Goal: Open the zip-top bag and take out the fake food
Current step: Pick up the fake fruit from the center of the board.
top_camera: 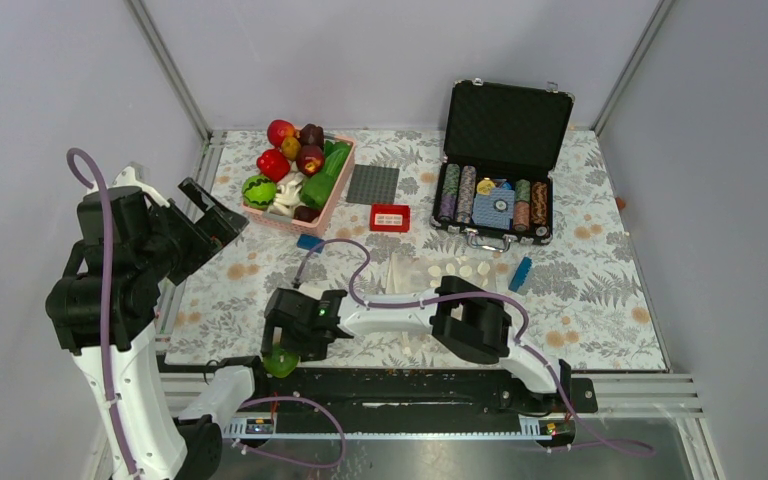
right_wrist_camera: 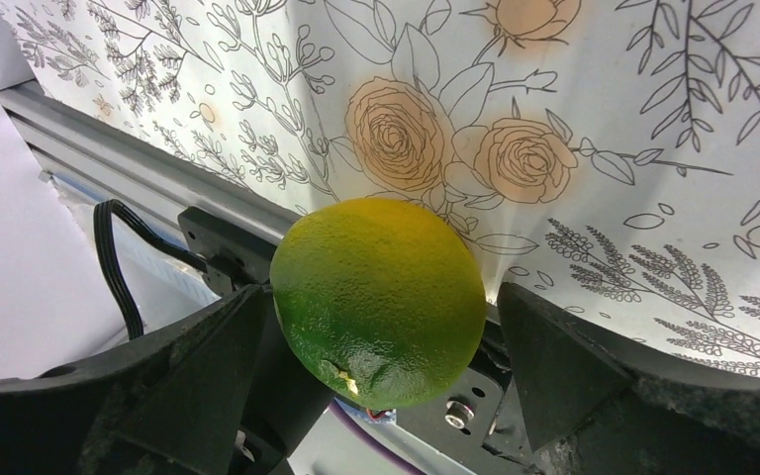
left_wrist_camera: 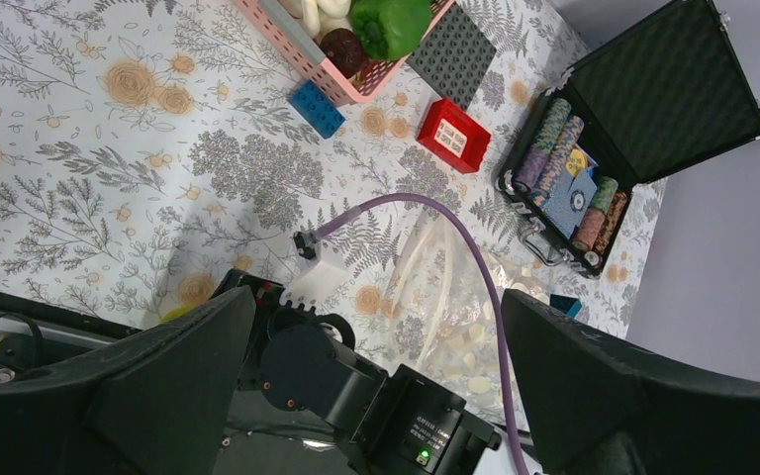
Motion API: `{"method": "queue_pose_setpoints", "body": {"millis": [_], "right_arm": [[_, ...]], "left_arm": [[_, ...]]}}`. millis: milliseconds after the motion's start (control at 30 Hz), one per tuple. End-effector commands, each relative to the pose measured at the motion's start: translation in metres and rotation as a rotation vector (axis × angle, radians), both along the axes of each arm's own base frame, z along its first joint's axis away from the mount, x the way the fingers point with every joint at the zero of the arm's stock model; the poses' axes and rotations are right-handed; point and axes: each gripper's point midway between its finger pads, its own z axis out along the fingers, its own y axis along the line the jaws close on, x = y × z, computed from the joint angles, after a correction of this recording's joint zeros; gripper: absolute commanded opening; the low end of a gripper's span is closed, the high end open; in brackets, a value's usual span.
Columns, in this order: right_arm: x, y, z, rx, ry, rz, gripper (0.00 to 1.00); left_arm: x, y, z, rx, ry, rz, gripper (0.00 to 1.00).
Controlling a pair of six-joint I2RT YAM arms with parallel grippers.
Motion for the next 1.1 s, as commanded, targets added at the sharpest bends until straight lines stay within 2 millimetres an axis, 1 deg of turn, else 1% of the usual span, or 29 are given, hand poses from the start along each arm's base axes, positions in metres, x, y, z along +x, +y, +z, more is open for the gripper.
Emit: {"method": "queue_pose_setpoints", "body": {"millis": [0,100,167,200,333,467,533,600,700,767,800,833,900,933,967,1067], "right_arm": [[-0.005,0.010,0.007,0.023,0.005,0.002,0.94],[-0.005,0.011,0.003,0.027,0.004,0.003,0.87],[-0.005,0.012,0.003,0.038,0.004,-0.001,0.80],[-0.005,0.012,0.003,0.047,0.004,-0.003,0.75],[-0.005,0.009,0.004,0.064,0.003,-0.006,0.63],[-0.006,0.007,0.017,0.117,-0.008,-0.006,0.55],[-0.004,0.002,0.027,0.142,-0.030,0.001,0.51],[0.003,-0.006,0.038,0.159,-0.072,-0.006,0.50],[0.018,-0.026,0.056,0.183,-0.137,-0.029,0.50],[0.031,-0.044,0.070,0.207,-0.185,-0.046,0.50],[0.038,-0.056,0.075,0.213,-0.212,-0.056,0.50],[0.046,-0.072,0.074,0.201,-0.237,-0.070,0.50],[0.062,-0.099,0.086,0.207,-0.306,-0.093,0.50],[0.070,-0.111,0.097,0.218,-0.347,-0.101,0.50],[0.077,-0.123,0.102,0.211,-0.390,-0.094,0.50],[0.093,-0.152,0.129,0.220,-0.511,-0.060,0.51]], "left_arm": [[0.002,-0.004,0.004,-0.002,-0.029,-0.027,0.99],[0.002,-0.003,0.002,-0.001,-0.025,-0.025,0.99],[0.002,-0.003,0.000,-0.001,-0.022,-0.024,0.99],[0.001,-0.003,-0.001,-0.001,-0.021,-0.024,0.98],[0.002,-0.004,-0.003,-0.003,-0.015,-0.026,0.98],[0.003,-0.004,-0.005,-0.006,-0.012,-0.024,0.99],[0.004,-0.004,-0.006,-0.009,-0.011,-0.028,0.98],[0.004,-0.006,-0.008,-0.016,-0.009,-0.034,0.98],[0.006,-0.008,-0.011,-0.023,-0.009,-0.045,0.99],[0.007,-0.009,-0.014,-0.030,-0.008,-0.046,0.98],[0.009,-0.010,-0.016,-0.039,-0.010,-0.048,0.98],[0.012,-0.012,-0.016,-0.051,-0.020,-0.057,0.98],[0.017,-0.021,-0.021,-0.095,-0.036,-0.086,0.98],[0.019,-0.026,-0.024,-0.121,-0.041,-0.100,0.98],[0.022,-0.031,-0.027,-0.148,-0.049,-0.117,0.99],[0.031,-0.047,-0.045,-0.242,-0.044,-0.173,0.99]]}}
